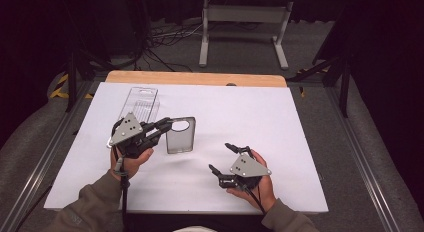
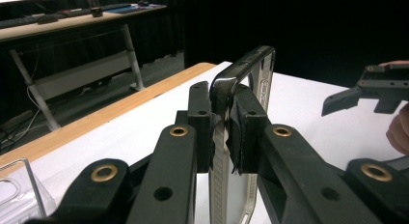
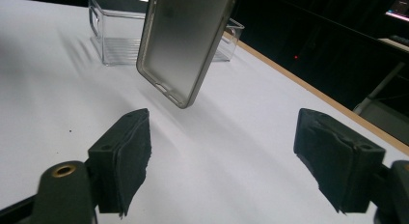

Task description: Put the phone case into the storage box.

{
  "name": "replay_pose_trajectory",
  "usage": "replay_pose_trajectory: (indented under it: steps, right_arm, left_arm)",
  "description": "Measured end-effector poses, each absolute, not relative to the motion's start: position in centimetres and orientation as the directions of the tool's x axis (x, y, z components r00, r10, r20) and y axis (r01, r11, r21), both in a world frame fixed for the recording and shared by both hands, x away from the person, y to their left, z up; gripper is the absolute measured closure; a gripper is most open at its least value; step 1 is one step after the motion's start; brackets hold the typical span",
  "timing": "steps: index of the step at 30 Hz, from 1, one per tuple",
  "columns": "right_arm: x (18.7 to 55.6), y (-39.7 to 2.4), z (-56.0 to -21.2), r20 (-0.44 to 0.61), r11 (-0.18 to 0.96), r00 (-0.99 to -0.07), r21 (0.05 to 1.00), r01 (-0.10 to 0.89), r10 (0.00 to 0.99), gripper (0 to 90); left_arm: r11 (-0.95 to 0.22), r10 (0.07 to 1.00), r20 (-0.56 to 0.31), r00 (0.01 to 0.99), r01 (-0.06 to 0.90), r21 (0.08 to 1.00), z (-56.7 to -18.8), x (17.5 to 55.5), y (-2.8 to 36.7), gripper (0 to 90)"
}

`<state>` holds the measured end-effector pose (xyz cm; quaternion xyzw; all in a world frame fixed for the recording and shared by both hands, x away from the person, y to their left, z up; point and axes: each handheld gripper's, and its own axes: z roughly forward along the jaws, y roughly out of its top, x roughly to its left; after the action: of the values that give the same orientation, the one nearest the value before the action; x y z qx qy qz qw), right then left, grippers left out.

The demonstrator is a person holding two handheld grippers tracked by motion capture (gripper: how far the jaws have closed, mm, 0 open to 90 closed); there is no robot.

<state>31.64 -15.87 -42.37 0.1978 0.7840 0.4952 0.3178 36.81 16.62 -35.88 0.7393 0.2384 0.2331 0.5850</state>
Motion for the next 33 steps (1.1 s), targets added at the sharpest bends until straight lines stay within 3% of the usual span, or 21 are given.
replay_pose_trajectory:
  steps: [33]
  right_arm:
    - [30.6,-18.1,-43.4,-0.333,0.470,-0.648,0.881,0.044,0.685,18.9]
  left_arm:
    - [-0.181,0.657,0.084,0.749,0.048,0.982,-34.8,37.1,19.0,81.0]
